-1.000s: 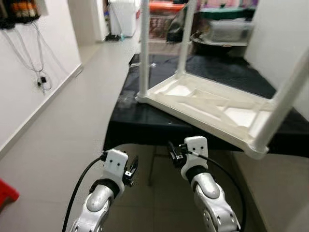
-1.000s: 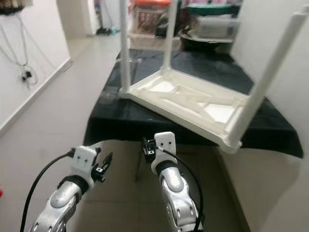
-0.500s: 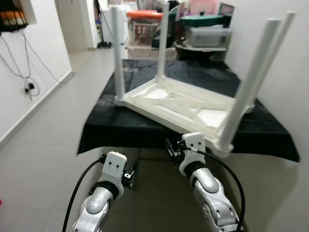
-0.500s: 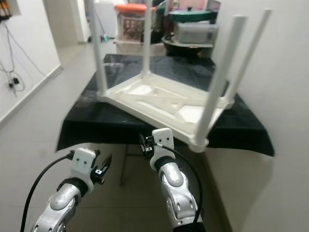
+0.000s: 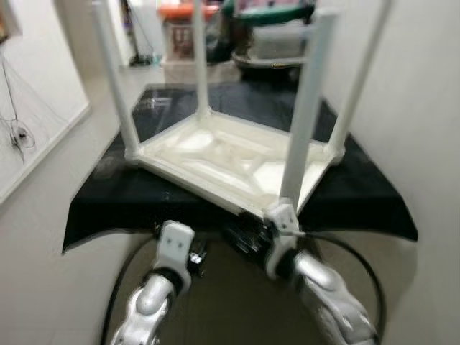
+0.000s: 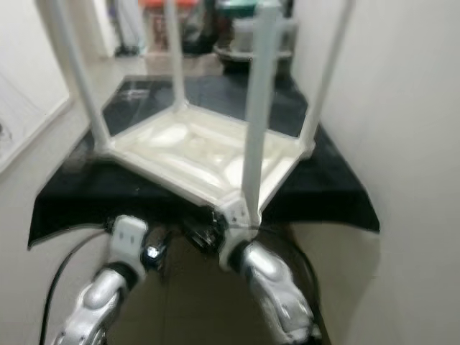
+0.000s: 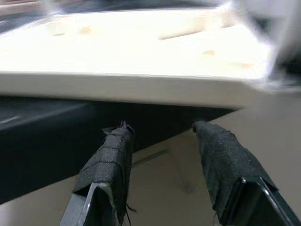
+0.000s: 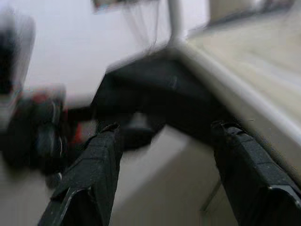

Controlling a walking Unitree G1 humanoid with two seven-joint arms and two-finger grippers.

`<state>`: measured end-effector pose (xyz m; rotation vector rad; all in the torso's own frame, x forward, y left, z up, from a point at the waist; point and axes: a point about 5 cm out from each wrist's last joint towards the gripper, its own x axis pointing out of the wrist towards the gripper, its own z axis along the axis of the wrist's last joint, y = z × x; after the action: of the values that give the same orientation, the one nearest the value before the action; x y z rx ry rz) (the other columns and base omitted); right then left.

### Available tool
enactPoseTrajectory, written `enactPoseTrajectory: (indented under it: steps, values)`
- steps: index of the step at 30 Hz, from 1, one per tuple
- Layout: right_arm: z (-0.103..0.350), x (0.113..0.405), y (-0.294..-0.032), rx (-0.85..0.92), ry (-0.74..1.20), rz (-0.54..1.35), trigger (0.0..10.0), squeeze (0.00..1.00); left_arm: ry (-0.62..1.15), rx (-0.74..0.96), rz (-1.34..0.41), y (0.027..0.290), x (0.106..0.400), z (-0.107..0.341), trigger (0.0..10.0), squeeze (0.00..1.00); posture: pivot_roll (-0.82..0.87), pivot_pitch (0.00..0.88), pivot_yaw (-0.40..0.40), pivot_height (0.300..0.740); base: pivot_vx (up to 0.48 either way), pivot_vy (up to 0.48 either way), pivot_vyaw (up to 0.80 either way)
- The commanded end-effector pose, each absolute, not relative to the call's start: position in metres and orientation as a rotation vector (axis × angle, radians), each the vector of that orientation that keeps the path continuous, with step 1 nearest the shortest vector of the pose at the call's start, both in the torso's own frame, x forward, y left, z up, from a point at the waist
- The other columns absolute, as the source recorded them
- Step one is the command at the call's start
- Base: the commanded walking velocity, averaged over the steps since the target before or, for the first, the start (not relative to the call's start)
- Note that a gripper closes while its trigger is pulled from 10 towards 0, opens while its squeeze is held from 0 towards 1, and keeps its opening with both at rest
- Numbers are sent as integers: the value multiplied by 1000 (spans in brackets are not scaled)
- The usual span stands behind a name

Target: Building children table

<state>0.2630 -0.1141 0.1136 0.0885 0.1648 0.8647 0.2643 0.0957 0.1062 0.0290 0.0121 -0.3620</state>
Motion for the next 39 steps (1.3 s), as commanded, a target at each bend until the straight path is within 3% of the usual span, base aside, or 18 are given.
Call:
enactPoseTrajectory:
  steps: [1,3,4,5,11,12,13,21,23,31,33,37,39]
  values:
    - [118,259,-101,108,162,972,10000,0,29,42,-336,105,264,103,10000,0,45,0,-32,740,0,0,0]
    - [112,266,-126,37,230,930,10000,0,27,39,-334,105,264,104,10000,0,45,0,-32,740,0,0,0]
    - [112,266,-126,37,230,930,10000,0,27,39,-334,105,264,104,10000,0,45,0,-32,740,0,0,0]
    - [110,274,-155,-14,282,868,10000,0,27,37,-334,105,264,104,10000,0,40,0,-28,740,0,0,0]
    - [108,277,-187,-102,353,828,10000,0,28,34,-337,104,264,104,10000,0,37,0,-27,740,0,0,0]
    - [103,289,-223,-242,450,646,10000,0,27,33,-337,105,264,104,10000,0,38,0,-27,740,0,0,0]
    - [104,292,-234,-277,478,595,10000,0,27,33,-336,105,264,105,10000,0,38,0,-27,740,0,0,0]
    - [112,297,-260,-366,551,487,10000,0,26,31,-335,106,264,105,10000,0,40,0,-24,740,0,0,0]
    - [126,314,-270,-390,522,281,10000,0,27,31,-336,106,264,105,10000,0,37,0,-20,740,0,0,0]
    - [141,327,-250,-333,395,220,10000,0,27,30,-336,107,263,106,10000,0,40,0,-18,740,0,0,0]
    - [150,329,-227,-272,334,276,10000,0,21,28,-334,107,263,106,10000,0,39,0,-17,740,0,0,0]
    - [152,328,-219,-249,322,310,10000,0,18,28,-333,107,263,107,10000,0,38,0,-16,740,0,0,0]
    - [157,324,-193,-190,315,441,10000,0,-3,14,-331,108,262,110,10000,0,37,0,-19,740,0,0,0]
